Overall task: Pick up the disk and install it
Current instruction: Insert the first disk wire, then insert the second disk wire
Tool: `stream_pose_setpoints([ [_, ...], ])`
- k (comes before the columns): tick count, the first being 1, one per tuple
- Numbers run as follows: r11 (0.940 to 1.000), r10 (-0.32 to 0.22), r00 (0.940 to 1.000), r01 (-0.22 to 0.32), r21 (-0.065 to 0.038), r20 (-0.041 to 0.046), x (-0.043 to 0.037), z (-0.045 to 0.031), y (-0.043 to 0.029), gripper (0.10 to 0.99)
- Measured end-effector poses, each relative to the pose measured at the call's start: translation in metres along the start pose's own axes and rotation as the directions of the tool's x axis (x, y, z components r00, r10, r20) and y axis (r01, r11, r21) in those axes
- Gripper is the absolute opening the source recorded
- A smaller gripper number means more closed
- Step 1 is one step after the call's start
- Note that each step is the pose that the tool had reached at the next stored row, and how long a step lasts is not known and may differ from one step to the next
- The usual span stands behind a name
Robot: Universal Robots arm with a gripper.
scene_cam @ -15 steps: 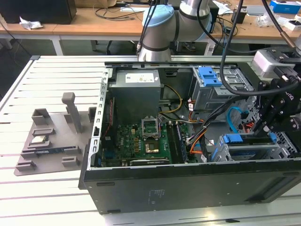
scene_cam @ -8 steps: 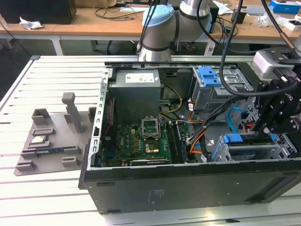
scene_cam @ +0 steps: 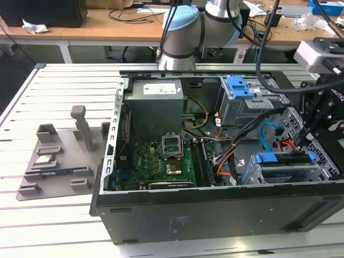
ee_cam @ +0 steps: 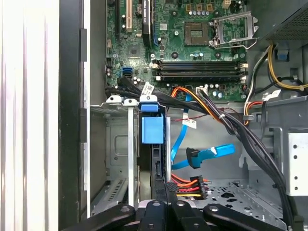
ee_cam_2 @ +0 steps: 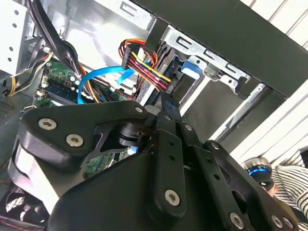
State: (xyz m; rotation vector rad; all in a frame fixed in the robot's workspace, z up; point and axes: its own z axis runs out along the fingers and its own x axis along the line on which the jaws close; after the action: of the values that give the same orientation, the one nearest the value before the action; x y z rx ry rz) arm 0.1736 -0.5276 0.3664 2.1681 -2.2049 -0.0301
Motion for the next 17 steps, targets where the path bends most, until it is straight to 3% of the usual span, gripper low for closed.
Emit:
stream_pose_setpoints([
  [15,1.0000,0.000,1.0000,0.000,0.000,-0.0001,0.0000,-0.0027,0.0001,0.106],
  [17,1.0000,0.000,1.0000,0.000,0.000,-0.0001,0.0000,-0.0027,0.0001,0.169],
])
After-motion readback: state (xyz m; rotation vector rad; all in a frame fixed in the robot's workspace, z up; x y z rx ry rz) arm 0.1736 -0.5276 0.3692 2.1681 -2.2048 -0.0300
